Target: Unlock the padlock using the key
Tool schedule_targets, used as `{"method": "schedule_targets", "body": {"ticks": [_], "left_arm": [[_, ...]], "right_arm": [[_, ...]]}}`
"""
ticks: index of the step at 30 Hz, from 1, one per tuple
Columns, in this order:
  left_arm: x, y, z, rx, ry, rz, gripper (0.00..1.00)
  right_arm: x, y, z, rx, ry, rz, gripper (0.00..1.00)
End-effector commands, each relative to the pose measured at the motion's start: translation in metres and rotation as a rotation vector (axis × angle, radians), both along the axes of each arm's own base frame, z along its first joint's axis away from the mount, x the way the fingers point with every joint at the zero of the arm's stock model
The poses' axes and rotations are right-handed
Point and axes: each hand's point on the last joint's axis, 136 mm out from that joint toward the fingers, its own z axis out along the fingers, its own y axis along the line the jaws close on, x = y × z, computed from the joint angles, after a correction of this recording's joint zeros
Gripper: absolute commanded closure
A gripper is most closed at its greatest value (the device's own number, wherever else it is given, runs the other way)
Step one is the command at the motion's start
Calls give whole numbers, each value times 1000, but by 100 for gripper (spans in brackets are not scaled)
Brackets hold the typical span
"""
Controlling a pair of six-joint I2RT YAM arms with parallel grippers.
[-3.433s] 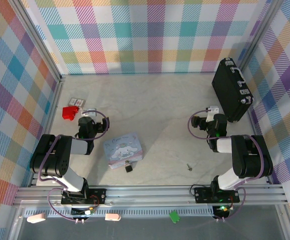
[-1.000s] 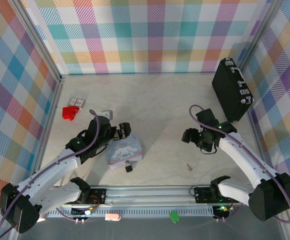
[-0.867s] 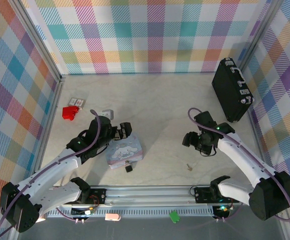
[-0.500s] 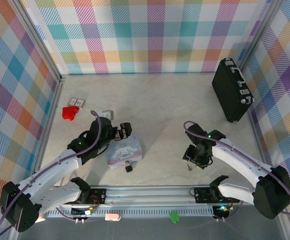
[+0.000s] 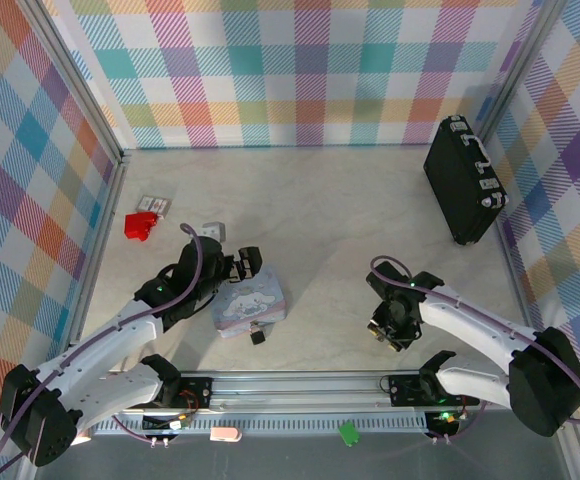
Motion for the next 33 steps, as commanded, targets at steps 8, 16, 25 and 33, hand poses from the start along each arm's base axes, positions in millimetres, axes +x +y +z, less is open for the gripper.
{"method": "schedule_targets", "body": {"ticks": [8, 16, 25, 33], "left_arm": [[-3, 2, 2, 15, -25, -5, 0], [-3, 1, 2, 12, -26, -9, 0], [-3, 2, 4, 13, -27, -10, 0], [-4, 1, 5, 2, -24, -9, 0]], "right_arm": [[1, 0, -13, -7, -2, -82, 66], [-2, -6, -22, -35, 12, -96, 72], [-4, -14, -31, -78, 12, -73, 74], [-2, -14, -34, -78, -8, -59, 86]]}}
